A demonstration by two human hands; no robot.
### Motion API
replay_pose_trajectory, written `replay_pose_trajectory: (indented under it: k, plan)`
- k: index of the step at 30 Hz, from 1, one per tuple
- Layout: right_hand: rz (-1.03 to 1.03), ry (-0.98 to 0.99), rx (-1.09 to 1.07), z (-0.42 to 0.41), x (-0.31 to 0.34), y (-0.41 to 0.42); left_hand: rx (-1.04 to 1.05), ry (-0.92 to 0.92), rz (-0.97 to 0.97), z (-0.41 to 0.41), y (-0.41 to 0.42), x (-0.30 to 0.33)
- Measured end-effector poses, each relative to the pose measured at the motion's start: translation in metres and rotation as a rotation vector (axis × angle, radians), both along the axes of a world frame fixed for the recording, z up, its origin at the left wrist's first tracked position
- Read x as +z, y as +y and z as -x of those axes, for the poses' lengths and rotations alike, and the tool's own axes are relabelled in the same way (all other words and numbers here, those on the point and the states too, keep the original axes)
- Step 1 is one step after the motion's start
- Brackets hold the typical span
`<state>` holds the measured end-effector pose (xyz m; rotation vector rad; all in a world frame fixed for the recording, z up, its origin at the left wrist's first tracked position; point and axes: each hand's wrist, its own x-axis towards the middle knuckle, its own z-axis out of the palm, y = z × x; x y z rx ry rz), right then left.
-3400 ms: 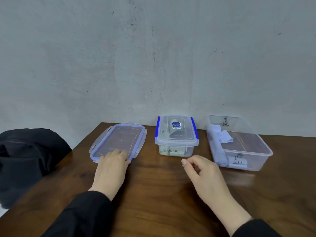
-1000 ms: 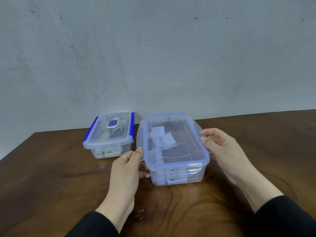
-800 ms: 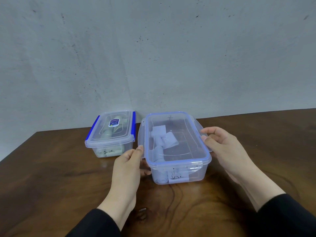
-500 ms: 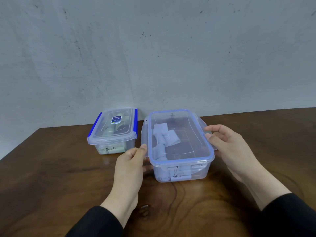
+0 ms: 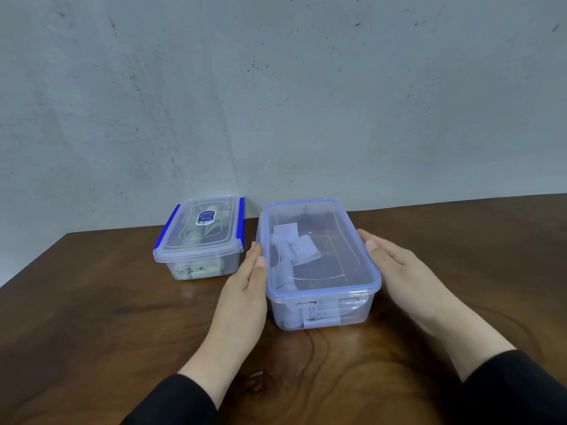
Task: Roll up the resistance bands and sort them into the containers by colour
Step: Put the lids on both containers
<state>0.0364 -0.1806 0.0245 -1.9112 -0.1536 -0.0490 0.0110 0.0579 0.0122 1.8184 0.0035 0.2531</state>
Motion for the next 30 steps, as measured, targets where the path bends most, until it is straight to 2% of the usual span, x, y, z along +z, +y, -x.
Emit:
replay_pose_trajectory:
  k: [2,5,7,10,12,15,17,18,21,23,25,27,30]
  plan:
    - [-0.112,0.057,0.026,0.0,-0.004,0.003,-0.046,0.033,0.124,-0.005,-0.001,-0.003]
    - [-0.394,0.172,0.066,-0.003,-0.009,0.007,-0.146,0.081,0.306,-0.008,-0.005,-0.015]
    - [-0.478,0.195,0.075,-0.006,-0.012,0.008,-0.118,0.157,0.401,-0.021,-0.002,-0.018]
    - [-0.505,0.216,0.098,-0.011,-0.016,0.007,-0.27,0.132,0.362,-0.033,0.007,-0.01]
    - [-0.468,0.208,0.106,-0.012,-0.014,0.008,-0.168,0.101,0.319,-0.044,0.019,-0.014]
    - [-0.175,0.016,-0.105,-0.014,0.0,0.008,0.019,0.006,0.107,-0.03,-0.003,-0.008]
    - [0.056,-0.178,-0.27,-0.022,0.018,0.007,0.093,-0.229,0.012,-0.004,-0.005,0.0]
    - [0.138,-0.241,-0.269,-0.03,0.029,0.01,0.098,-0.334,-0.074,-0.001,-0.005,0.001]
    - [0.491,-0.324,-0.064,-0.074,0.055,0.028,-0.052,-0.4,-0.427,-0.017,-0.004,-0.001]
    - [0.73,-0.3,0.102,-0.112,0.063,0.046,-0.127,-0.437,-0.571,-0.023,-0.004,-0.009]
    - [0.854,-0.214,0.201,-0.141,0.062,0.063,-0.153,-0.493,-0.627,-0.027,-0.003,-0.012]
    - [0.936,-0.224,0.228,-0.162,0.053,0.074,-0.152,-0.517,-0.664,-0.031,0.0,-0.011]
    - [0.943,-0.254,0.186,-0.178,0.039,0.079,-0.148,-0.53,-0.674,-0.031,0.0,-0.01]
